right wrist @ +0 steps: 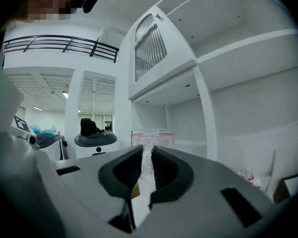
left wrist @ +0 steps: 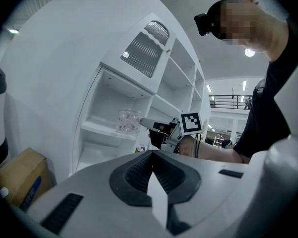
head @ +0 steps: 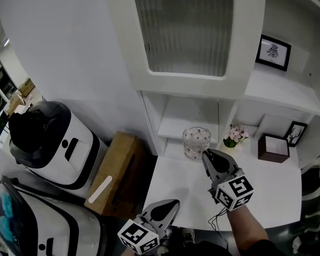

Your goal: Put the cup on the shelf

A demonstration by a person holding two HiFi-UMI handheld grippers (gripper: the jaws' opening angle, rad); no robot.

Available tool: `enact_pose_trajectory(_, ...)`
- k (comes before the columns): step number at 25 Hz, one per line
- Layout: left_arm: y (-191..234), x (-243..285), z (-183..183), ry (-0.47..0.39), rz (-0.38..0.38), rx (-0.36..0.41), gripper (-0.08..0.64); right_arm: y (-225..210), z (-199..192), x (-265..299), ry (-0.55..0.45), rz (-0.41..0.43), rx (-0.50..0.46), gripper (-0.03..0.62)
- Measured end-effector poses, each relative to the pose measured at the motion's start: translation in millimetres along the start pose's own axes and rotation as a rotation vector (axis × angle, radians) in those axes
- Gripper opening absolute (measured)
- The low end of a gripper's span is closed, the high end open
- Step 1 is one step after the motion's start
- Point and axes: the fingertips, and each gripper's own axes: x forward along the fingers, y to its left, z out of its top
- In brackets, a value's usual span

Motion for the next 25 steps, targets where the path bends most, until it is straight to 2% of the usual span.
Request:
enact_pose_trajectory(4,4.4,7.5,0.5,0.007,0.015,0.0,0.005,-9.0,-0.9,14.5,0.001,-0.007,-0.029,0.028)
enact_pose_trajectory(25,17.5,22.7,7.9,-0.003,0.077,-0.008,0.005,-44.5,-13.5,61.7,0.025,-0.055,-0.004,0.028)
